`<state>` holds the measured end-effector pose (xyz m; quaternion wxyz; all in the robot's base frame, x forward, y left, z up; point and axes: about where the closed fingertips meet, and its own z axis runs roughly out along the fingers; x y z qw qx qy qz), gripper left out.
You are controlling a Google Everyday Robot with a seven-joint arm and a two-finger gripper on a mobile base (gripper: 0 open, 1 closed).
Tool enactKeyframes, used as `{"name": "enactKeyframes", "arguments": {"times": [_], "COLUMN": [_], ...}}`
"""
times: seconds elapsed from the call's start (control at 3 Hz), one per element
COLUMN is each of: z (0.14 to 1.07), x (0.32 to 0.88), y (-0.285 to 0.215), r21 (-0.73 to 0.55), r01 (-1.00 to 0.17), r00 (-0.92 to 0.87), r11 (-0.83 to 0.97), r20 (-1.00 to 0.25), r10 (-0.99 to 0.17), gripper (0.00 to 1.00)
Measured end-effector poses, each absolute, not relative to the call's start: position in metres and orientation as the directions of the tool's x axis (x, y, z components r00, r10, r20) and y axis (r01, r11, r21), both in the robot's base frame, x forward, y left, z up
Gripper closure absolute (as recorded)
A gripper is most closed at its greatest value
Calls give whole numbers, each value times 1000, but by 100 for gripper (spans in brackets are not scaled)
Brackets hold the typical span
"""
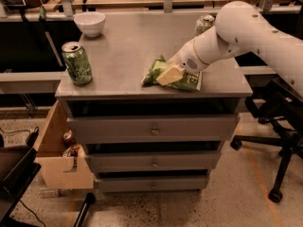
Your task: Move green jalapeno chip bag near white bowl
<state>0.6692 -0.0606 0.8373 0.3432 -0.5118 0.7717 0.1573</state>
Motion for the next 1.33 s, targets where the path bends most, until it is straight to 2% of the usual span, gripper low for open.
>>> {"name": "enactKeyframes", "arguments": {"times": [1.33], "z": [838], "x": [669], "y": [-60], "r21": [-109], "r01": [-898], "r00": [-240], "r11": [426], "r20": [-690], "r10": [-682], "gripper": [100]}}
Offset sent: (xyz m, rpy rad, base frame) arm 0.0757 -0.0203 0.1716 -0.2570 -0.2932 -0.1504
